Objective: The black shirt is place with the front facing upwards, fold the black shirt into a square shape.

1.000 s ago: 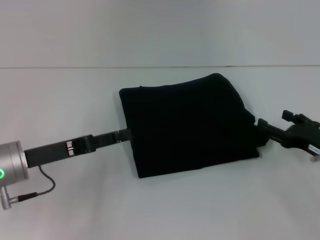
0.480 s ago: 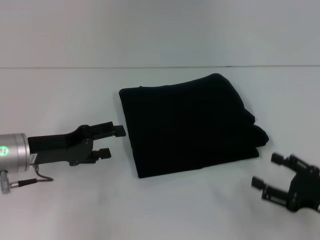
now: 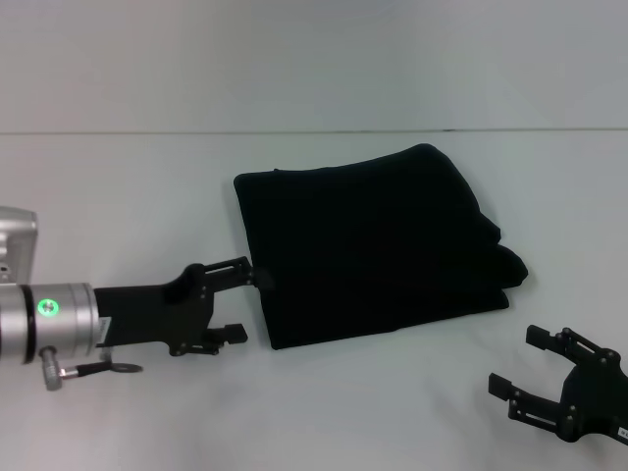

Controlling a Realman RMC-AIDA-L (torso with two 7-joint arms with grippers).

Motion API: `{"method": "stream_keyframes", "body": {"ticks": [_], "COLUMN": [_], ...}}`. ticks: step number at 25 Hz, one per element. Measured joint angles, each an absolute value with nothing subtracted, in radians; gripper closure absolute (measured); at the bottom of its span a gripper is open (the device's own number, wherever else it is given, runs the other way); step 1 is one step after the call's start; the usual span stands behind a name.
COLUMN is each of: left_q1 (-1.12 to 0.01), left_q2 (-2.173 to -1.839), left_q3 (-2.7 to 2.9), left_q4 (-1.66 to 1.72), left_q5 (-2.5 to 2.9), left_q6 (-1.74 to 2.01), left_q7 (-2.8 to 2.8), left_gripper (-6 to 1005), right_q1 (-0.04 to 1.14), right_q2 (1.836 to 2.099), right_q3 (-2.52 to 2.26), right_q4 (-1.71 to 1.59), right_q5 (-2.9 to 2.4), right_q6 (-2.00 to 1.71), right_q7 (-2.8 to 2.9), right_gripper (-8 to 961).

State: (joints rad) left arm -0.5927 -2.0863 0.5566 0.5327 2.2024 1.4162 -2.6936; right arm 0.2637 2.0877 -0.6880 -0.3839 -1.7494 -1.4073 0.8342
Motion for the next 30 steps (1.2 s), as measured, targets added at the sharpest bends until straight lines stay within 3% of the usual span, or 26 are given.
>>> {"method": "stream_keyframes", "body": {"ticks": [30], "left_q1": [-0.617], "left_q2": [-2.148], "left_q3": [0.620], "left_q4": [0.512], "left_q5": [2.203], "left_q6": [1.250], "left_q7": [-2.730], "left_gripper": [48], "right_q1": [0.252], "right_q2": [2.088], "right_q3": [-0.673], "right_q4": [-0.377], "right_q5": [-1.748], "right_q6": [-1.407], "right_q7": [0.830], "right_gripper": [39]}}
